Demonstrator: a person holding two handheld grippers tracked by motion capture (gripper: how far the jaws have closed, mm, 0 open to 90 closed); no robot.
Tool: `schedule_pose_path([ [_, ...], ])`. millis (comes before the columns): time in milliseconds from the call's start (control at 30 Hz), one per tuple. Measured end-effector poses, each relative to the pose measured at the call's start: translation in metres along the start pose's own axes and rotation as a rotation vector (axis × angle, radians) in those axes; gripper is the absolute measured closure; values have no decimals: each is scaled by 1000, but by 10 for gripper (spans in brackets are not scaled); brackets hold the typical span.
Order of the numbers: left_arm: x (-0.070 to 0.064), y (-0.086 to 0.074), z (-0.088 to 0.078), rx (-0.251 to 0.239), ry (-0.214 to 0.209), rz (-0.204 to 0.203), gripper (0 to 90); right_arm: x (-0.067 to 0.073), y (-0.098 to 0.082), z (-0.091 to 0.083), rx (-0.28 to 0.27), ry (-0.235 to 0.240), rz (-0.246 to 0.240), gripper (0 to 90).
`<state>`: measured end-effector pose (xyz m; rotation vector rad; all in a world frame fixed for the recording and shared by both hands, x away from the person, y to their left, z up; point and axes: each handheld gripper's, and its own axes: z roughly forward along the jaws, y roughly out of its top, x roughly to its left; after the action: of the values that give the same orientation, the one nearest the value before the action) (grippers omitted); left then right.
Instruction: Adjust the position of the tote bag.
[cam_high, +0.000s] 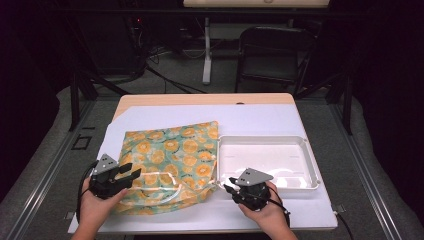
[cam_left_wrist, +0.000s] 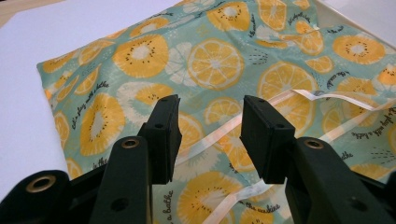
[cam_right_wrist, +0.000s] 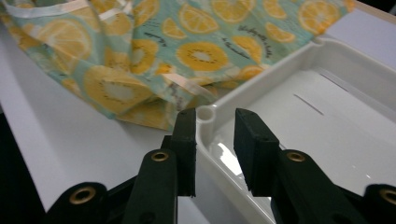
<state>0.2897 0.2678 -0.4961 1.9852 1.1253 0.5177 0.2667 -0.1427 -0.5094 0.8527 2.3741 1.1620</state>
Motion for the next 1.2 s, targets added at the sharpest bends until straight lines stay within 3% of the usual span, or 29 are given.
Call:
schedule_pose_path([
  [200,-2,-3,-7,-2,-3,9,567,17,11,8,-11,95,-52,696],
  [333,-6,-4,-9,0,-1,15,567,25,17,9,-18,124,-83,694],
  [500,-9,-7,-14,2,9,17,559,37,31,14,-33,194,-130,683],
  [667,-11,-10,-18,0,21,16,553,43,36,22,-11,215,-169,648],
  [700,-11,-11,-20,-2,22,13,546,47,39,28,11,225,-202,627],
  [767,-11,-11,-20,0,20,10,534,51,40,33,22,225,-225,610],
  [1200,-14,-13,-22,2,11,34,489,58,43,60,98,243,-282,601],
])
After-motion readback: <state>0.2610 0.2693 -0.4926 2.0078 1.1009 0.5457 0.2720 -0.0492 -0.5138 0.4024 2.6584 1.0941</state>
